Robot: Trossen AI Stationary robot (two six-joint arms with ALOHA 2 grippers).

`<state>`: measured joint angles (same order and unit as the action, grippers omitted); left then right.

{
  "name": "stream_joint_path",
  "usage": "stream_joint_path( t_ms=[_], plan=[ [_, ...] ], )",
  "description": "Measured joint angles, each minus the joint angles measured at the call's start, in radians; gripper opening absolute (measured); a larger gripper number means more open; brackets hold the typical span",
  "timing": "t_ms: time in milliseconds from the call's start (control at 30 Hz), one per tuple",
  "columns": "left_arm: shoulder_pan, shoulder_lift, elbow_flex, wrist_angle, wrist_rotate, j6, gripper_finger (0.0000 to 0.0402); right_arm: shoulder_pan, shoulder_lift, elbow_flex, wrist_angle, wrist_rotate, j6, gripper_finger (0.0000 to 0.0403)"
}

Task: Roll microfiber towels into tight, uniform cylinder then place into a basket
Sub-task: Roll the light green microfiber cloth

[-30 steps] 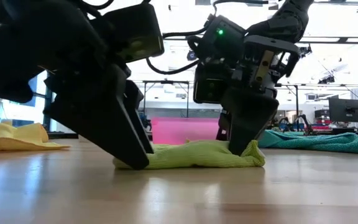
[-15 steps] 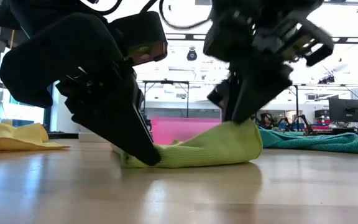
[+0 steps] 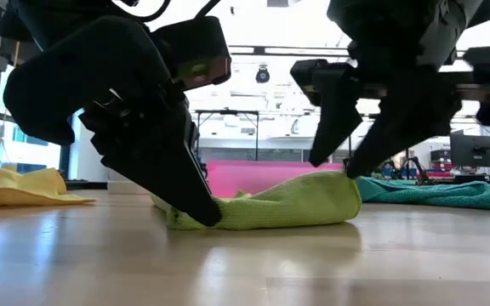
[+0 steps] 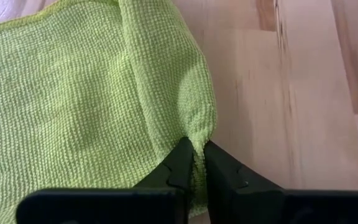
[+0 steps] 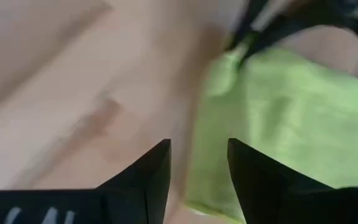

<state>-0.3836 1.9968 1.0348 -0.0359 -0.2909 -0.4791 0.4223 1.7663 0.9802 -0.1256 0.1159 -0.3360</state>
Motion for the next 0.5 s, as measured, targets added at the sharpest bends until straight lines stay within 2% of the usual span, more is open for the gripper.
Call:
stream_joint_path(
  t_ms=[500],
  plan=[
    [0.0, 0.004, -0.002, 0.04, 0.023, -0.015, 0.0019, 0.012, 0.109, 0.004, 0.004, 0.031, 0.096, 0.0151]
  ],
)
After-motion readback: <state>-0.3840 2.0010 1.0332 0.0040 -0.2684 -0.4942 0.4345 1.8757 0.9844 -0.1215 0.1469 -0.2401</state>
